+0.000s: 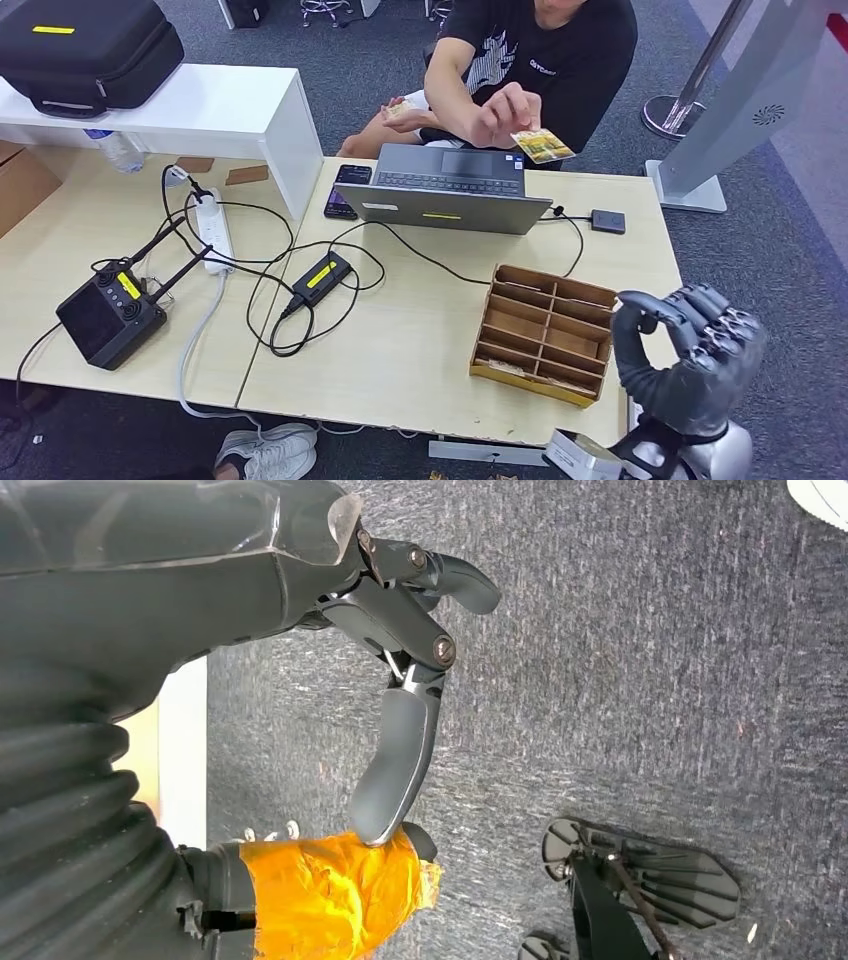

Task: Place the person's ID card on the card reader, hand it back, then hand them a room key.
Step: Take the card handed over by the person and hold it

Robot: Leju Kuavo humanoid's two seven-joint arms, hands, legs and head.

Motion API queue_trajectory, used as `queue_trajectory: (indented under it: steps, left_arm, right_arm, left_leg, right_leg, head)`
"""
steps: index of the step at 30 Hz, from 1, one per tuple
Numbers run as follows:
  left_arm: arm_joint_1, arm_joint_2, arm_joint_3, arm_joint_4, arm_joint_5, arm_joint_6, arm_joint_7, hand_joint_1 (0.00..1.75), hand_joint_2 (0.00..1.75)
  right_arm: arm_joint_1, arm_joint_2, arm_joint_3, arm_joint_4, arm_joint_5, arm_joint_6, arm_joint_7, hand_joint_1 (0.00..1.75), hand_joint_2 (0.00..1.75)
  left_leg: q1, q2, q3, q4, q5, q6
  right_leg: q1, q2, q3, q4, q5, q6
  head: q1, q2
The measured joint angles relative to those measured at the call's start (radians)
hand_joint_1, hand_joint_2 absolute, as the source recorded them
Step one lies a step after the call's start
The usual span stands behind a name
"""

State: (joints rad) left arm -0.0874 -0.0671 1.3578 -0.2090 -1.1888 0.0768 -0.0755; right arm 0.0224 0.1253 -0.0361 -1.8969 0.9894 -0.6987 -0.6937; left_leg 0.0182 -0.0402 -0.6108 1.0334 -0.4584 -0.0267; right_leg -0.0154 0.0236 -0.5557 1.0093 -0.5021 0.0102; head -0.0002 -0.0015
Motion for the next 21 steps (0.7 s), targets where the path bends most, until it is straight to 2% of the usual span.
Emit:
queue_trajectory:
  steps: [1, 5, 9, 14, 21]
  left_arm:
    - [0.000, 0.000, 0.004, 0.000, 0.006, 0.004, 0.000, 0.00, 1.75]
    - [0.001, -0.003, 0.024, 0.000, 0.027, 0.023, 0.001, 0.00, 1.75]
    - [0.001, -0.005, 0.035, 0.000, 0.031, 0.030, 0.002, 0.00, 1.75]
    - [-0.002, -0.006, 0.035, 0.000, 0.026, 0.033, 0.003, 0.00, 1.75]
    - [-0.002, -0.006, 0.035, 0.000, 0.025, 0.033, 0.003, 0.00, 1.75]
  right_arm:
    - [0.032, 0.010, -0.013, -0.027, -0.027, 0.000, 0.000, 1.75, 1.75]
    - [0.147, 0.039, -0.062, -0.090, -0.143, 0.000, -0.002, 0.04, 1.75]
    - [0.200, 0.046, -0.086, -0.103, -0.157, 0.000, 0.006, 0.00, 1.75]
    - [0.177, 0.029, -0.085, -0.045, -0.076, 0.001, 0.087, 0.00, 1.75]
    - [0.157, 0.013, -0.080, 0.001, -0.067, 0.001, 0.099, 0.00, 1.75]
  left_leg:
    - [0.000, 0.000, 0.000, 0.000, 0.000, 0.000]
    - [0.000, 0.001, 0.000, 0.000, -0.001, 0.001]
    - [0.000, 0.002, 0.001, 0.000, 0.000, 0.001]
    - [0.000, 0.004, 0.002, 0.000, 0.000, 0.000]
    - [0.000, 0.004, 0.002, 0.000, 0.000, 0.000]
  right_leg:
    - [0.000, 0.000, 0.000, 0.000, 0.000, 0.000]
    - [0.000, 0.000, 0.000, 0.000, 0.000, 0.000]
    - [0.000, 0.002, 0.001, 0.000, 0.000, 0.000]
    - [0.001, 0.003, 0.001, 0.000, 0.001, -0.001]
    - [0.001, 0.003, 0.001, 0.000, 0.001, -0.001]
  head:
    - [0.000, 0.000]
    - [0.000, 0.000]
    - [0.000, 0.000]
    - [0.000, 0.000]
    - [0.000, 0.000]
